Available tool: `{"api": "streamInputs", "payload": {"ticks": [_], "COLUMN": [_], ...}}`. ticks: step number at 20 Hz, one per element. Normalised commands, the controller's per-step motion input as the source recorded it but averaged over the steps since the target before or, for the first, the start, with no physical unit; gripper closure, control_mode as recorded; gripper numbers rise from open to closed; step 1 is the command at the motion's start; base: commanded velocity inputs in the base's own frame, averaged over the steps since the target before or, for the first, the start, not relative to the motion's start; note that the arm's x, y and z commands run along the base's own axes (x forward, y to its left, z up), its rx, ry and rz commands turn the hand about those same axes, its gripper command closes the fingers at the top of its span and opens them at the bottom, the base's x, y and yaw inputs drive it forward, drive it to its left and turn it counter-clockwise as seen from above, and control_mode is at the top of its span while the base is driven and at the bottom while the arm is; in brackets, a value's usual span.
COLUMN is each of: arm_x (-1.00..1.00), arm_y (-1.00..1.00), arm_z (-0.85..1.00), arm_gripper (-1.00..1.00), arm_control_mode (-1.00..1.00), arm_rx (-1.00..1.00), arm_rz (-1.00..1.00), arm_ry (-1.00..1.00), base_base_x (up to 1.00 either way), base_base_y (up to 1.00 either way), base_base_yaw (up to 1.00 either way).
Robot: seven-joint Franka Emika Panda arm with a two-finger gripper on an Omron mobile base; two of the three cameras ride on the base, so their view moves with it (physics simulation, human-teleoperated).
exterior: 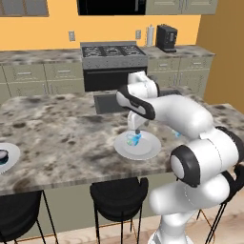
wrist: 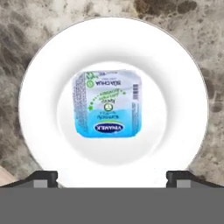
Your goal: Place two yogurt containers on each plate.
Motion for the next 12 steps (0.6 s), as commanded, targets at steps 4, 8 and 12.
{"api": "streamInputs", "payload": {"ticks": [4,8,12], "arm_x": [0.1,0.08,0.14], "arm_y": [-0.99,-1.0,-1.0], "arm_z": [0.19,0.0,-0.19], "arm_gripper": [-1.0,-1.0,-1.0], "arm_control_mode": [-1.0,-1.0,-1.0], "arm_rx": [0.0,0.06,0.22], "arm_rz": [-0.25,-0.23,0.0], "arm_ry": [0.01,-0.1,-0.22], "base_base_x": [0.0,0.0,0.0], "base_base_y": [0.0,0.0,0.0], "base_base_yaw": [0.0,0.0,0.0]}}
